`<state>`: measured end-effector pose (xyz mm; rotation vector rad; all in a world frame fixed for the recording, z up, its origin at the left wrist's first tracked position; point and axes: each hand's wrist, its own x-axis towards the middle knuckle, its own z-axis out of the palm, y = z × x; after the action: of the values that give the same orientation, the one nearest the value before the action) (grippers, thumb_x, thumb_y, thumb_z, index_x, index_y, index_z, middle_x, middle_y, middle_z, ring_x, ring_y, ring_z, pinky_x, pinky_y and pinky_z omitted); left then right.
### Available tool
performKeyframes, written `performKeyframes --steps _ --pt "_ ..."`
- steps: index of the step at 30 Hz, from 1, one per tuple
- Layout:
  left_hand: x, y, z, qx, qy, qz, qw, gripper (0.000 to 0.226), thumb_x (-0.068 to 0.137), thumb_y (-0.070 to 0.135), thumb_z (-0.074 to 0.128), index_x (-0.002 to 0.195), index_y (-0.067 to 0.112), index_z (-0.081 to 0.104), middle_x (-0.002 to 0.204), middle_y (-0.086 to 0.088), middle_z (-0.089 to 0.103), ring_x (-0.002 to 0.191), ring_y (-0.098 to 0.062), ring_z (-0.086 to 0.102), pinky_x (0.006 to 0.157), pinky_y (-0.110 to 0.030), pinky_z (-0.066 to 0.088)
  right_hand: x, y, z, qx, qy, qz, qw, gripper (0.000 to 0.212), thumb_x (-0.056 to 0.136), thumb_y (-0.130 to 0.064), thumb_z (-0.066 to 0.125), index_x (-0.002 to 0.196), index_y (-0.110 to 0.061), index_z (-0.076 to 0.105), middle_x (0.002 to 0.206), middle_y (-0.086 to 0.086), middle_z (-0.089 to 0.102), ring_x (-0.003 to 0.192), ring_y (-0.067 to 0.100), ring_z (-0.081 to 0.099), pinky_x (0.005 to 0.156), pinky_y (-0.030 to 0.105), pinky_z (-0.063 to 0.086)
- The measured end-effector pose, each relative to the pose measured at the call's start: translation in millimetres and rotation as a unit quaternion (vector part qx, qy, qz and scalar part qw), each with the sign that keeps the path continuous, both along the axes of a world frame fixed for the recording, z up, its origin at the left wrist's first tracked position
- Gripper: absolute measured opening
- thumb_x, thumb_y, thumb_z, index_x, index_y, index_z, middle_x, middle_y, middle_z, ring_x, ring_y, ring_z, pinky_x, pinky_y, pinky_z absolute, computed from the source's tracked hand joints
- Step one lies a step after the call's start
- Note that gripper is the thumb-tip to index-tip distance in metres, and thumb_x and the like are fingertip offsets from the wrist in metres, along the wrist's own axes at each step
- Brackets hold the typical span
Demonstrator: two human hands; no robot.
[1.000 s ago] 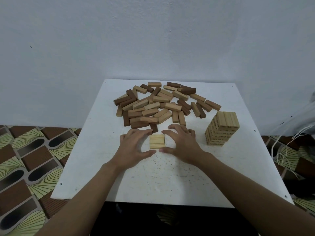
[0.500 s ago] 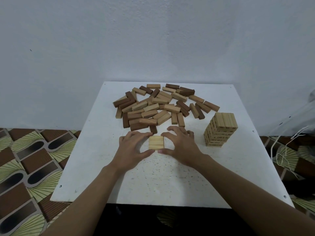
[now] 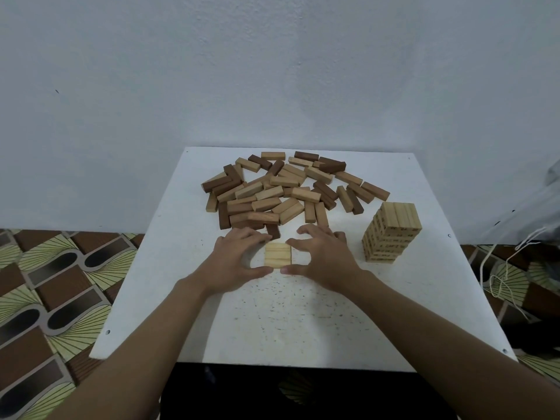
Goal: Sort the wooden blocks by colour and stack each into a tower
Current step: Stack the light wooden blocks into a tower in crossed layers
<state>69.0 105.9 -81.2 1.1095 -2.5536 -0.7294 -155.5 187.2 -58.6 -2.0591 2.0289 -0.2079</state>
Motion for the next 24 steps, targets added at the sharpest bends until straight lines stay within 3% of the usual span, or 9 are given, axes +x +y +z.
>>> performKeyframes --steps 4,15,24 --pt "-0.6 -10.3 7.9 -0.002 0.005 -0.042 0.999 0.060 0.077 0.064 0.072 0.125 0.032 0.061 0.120 0.017 0.058 0.114 -0.009 0.049 0.097 -0.040 0.045 -0.4 -1.2 -2.5 0.006 -0.007 -0.008 1.000 0.071 0.079 -0.074 0.061 0.141 -0.039 0.052 0.152 -0.009 0.040 0.143 0.016 0.029 0.111 0.050 0.027" --pt "-6.5 -17.8 11.7 0.001 -0.015 -0.080 0.997 0.055 0.080 0.048 0.082 0.126 0.024 0.064 0.120 0.012 0.054 0.112 -0.009 0.049 0.094 -0.035 0.046 -1.7 -3.8 0.7 0.007 -0.009 0.007 1.000 0.071 0.079 -0.070 0.065 0.140 -0.036 0.054 0.148 -0.006 0.043 0.139 0.016 0.033 0.106 0.049 0.030" --pt "-5.4 -12.4 11.8 -0.020 -0.037 -0.093 0.995 0.059 0.084 0.055 0.072 0.129 0.018 0.060 0.120 0.007 0.051 0.101 -0.010 0.050 0.088 -0.031 0.047 -2.1 -6.6 5.4 -0.001 -0.013 0.071 0.997 0.060 0.083 -0.060 0.067 0.133 -0.027 0.058 0.116 -0.007 0.052 0.113 0.015 0.041 0.092 0.041 0.038"
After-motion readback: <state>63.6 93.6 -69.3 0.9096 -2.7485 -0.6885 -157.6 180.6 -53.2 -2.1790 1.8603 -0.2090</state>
